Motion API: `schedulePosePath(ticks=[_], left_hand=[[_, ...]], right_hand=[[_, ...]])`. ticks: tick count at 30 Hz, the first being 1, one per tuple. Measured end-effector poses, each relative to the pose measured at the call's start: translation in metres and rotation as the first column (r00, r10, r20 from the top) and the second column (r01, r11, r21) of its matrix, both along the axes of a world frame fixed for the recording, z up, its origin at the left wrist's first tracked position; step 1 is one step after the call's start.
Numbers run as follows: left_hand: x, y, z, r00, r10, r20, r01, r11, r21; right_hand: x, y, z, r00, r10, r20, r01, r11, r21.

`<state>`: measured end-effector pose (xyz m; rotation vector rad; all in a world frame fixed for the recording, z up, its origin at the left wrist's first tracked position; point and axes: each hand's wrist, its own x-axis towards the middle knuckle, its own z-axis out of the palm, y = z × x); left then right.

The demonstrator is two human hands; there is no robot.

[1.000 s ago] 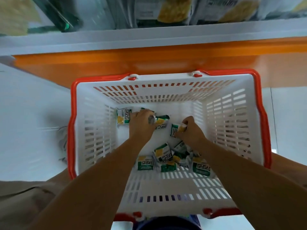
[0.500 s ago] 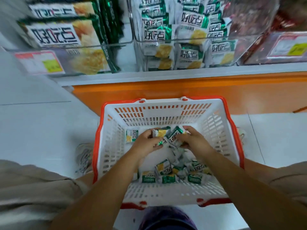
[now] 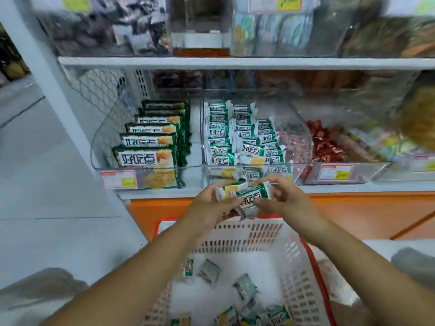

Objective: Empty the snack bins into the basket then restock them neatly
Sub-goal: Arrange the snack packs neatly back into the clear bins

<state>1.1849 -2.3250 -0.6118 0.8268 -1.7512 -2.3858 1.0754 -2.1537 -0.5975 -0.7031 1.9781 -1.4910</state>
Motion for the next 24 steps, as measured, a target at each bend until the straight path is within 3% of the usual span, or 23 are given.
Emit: schedulePosePath(ticks=[7,9,17,24], left_hand=[[-0.009,-0.052,0.071,0.977,0.156,-0.145,-0.19,0.947,-0.259],[-0.01,-0.064,0.077,0.962,0.211,-0.174,-0.249,0.939,-0.237],[-0.018,-0.083,0.076,0.965,0.194,-0.178,-0.241,0.923,-0.3],[-0.028,-0.092,0.074,0.968,0.167,-0.188,-0.234,0.872,-0.429]], right_hand=[[-0.058,-0.014,0.067,0.937,-0.104,-0.333,0.119,0.993,0.023],[-0.072,-0.023,0.065,0.916,-0.097,-0.389,0.129,0.99,0.058],[-0.098,-0.053,0.049,0.932,0.063,-0.357,0.076,0.928,0.364],[-0.1,-0.07,0.043,0.919,0.074,-0.388,0.066,0.939,0.337]])
